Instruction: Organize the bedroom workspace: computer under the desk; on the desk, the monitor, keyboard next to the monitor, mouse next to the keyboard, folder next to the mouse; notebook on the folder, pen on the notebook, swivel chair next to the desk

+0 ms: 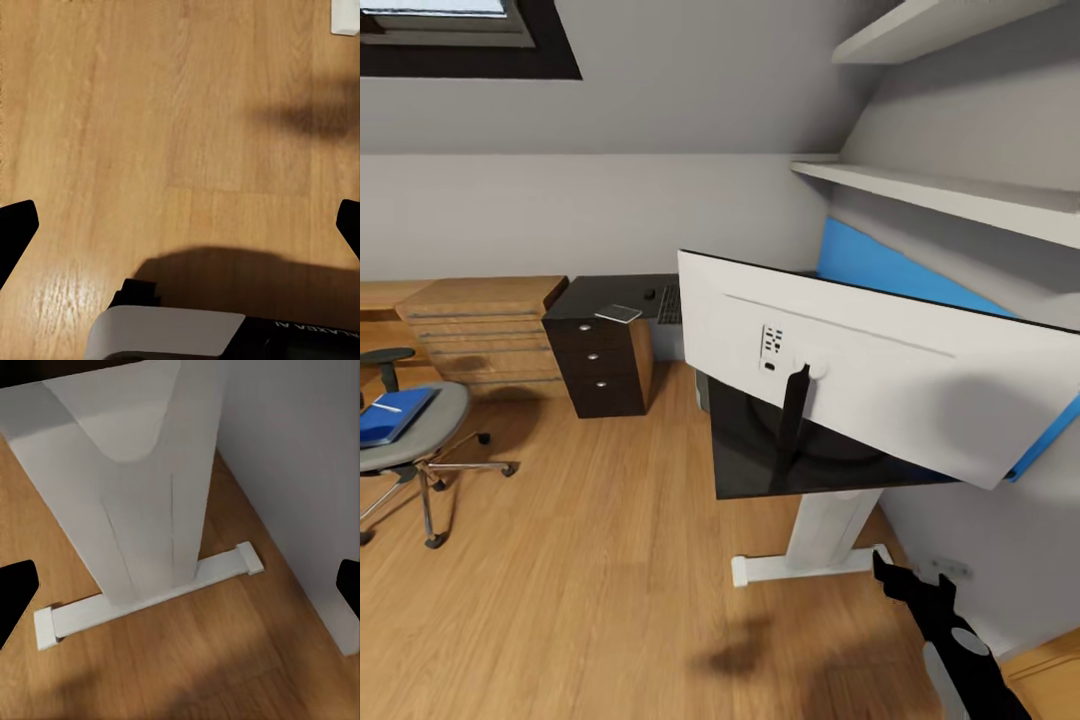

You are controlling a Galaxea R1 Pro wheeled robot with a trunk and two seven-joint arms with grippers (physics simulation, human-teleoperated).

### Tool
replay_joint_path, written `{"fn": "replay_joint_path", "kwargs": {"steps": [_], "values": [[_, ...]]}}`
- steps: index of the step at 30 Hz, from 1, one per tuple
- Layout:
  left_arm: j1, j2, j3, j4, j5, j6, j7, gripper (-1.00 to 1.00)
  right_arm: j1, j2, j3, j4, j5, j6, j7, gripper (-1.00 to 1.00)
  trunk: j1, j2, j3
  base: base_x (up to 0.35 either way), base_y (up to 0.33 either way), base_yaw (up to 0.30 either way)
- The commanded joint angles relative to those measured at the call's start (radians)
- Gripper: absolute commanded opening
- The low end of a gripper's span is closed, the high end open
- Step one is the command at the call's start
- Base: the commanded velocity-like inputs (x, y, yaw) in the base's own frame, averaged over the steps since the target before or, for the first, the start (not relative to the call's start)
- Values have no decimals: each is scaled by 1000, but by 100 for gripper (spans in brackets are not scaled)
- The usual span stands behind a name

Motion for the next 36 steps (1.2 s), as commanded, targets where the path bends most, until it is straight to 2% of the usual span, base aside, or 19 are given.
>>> {"fn": "replay_joint_path", "kwargs": {"steps": [1,6,12,14,20,30,36], "values": [[0,0,9,0,-7,-2,-2,100,0,0,-1,-21,-9,25,-5,100,-4,7,2,0,0,0],[0,0,9,0,-7,-2,-2,100,0,1,-9,-151,-8,115,-8,100,-23,42,18,0,0,0],[0,0,9,0,-7,-2,-2,100,0,4,-7,-264,-7,158,-40,100,-46,84,37,0,0,0],[0,0,9,0,-7,-2,-2,100,0,4,-5,-287,-7,162,-56,100,-46,84,37,0,0,0],[0,0,8,-1,-8,-7,-9,100,0,5,0,-323,-8,168,-86,100,-46,84,37,0,0,0],[0,2,8,-2,-7,-8,-11,100,0,5,3,-354,-7,167,-95,100,-46,84,37,0,0,0],[0,2,8,-2,-7,-7,-11,100,0,5,2,-366,-4,129,-97,100,-46,84,37,27,0,0]]}}
